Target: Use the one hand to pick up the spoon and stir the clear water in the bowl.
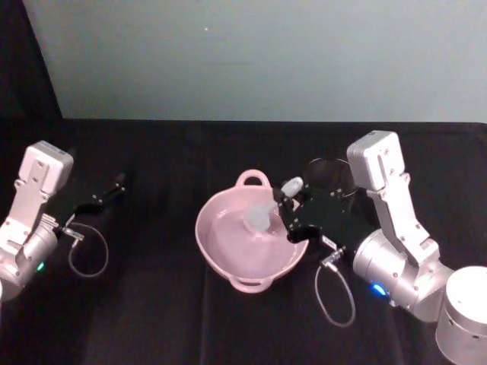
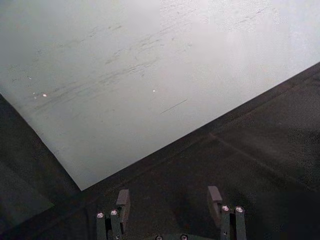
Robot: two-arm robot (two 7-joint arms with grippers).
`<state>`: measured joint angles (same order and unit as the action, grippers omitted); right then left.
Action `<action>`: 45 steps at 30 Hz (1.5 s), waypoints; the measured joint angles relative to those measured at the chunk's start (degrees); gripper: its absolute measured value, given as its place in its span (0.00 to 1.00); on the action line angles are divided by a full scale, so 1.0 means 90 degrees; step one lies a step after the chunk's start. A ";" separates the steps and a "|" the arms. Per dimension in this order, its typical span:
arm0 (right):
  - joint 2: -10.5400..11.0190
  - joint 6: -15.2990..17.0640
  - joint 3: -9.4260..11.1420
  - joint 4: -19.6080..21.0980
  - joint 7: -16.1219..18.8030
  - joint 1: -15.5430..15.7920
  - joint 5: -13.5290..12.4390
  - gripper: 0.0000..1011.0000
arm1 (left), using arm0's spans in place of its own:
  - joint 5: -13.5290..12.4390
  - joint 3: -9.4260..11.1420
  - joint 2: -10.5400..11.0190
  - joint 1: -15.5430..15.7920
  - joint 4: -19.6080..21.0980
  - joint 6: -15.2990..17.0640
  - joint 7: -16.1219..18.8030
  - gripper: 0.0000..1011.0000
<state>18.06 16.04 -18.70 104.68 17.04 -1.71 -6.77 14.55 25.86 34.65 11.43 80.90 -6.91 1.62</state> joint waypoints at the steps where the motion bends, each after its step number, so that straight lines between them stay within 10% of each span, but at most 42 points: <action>1: 0.0009 0.0028 -0.0006 0.0031 0.0032 0.0021 -0.0032 0.12 | 0.0000 0.0000 0.0000 0.0000 0.0000 0.0000 0.0000 1.00; 12: -0.0232 0.0182 -0.0311 -0.0148 0.0120 -0.0193 -0.0331 0.12 | 0.0000 0.0000 0.0000 0.0000 0.0000 0.0000 0.0000 1.00; 23: -0.0566 0.0007 -0.0447 -0.0798 -0.0287 -0.0657 -0.0001 0.12 | 0.0000 0.0000 0.0000 0.0000 0.0000 0.0000 0.0000 1.00; 45: 0.0030 0.0725 -0.0155 0.0109 0.0220 -0.0673 -0.0194 0.12 | 0.0000 0.0000 0.0000 0.0000 0.0000 0.0000 0.0000 1.00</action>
<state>18.33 22.57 -20.10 105.67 19.02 -7.77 -8.52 14.55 25.86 34.65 11.43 80.90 -6.91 1.62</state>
